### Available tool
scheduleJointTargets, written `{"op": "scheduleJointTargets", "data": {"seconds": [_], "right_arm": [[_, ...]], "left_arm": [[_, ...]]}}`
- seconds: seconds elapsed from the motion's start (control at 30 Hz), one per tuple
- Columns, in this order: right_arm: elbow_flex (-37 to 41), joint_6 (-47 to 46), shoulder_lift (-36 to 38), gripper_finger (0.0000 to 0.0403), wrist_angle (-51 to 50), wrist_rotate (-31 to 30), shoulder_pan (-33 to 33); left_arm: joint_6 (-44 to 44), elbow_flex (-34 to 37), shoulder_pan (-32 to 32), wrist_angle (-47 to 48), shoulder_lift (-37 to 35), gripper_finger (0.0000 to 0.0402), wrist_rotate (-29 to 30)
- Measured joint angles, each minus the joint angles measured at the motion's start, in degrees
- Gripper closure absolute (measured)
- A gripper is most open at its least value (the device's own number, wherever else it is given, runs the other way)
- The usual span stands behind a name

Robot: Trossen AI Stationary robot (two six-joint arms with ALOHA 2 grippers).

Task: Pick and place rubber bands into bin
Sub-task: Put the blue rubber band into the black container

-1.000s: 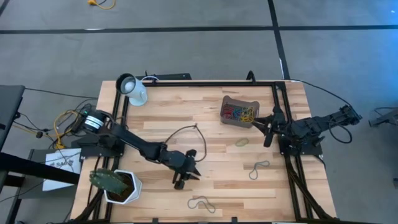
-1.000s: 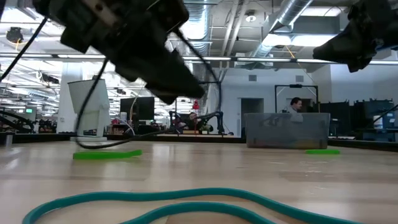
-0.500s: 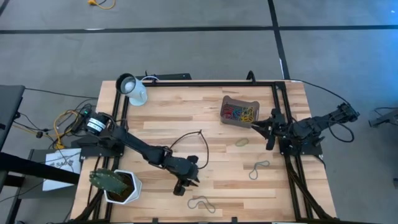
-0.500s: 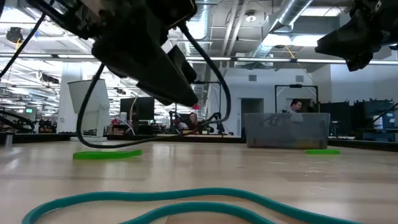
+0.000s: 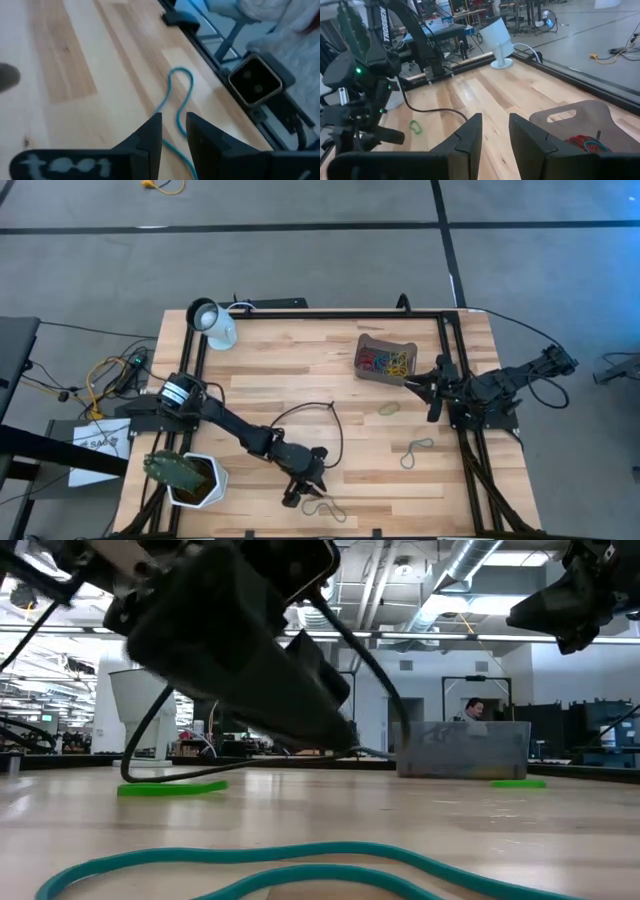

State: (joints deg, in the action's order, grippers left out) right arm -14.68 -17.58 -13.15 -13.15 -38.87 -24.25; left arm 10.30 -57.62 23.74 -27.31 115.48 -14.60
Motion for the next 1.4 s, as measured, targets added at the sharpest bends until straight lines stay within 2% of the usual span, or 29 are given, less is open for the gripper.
{"op": "scheduleJointTargets", "data": {"seconds": [0.2, 0.47, 0.83, 1.4], "right_arm": [[-0.02, 0.02, -0.59, 0.031, -0.03, -0.01, 0.0], [-0.03, -2.06, -2.07, 0.031, -0.07, 0.0, -0.11], [0.0, -2.56, -6.8, 0.031, -0.09, 0.09, -0.11], [0.0, -2.54, -7.06, 0.031, 0.39, 0.04, -0.09]], "left_arm": [[-3.5, -0.97, 0.59, 0.62, 1.23, 0.0325, 2.17], [-0.14, -1.2, 1.23, 2.6, 2.86, 0.0325, 8.25], [0.67, -1.25, 5.78, 1.85, 2.84, 0.0325, 17.0], [6.88, -1.27, 7.08, 2.75, 2.8, 0.0325, 20.06]]}}
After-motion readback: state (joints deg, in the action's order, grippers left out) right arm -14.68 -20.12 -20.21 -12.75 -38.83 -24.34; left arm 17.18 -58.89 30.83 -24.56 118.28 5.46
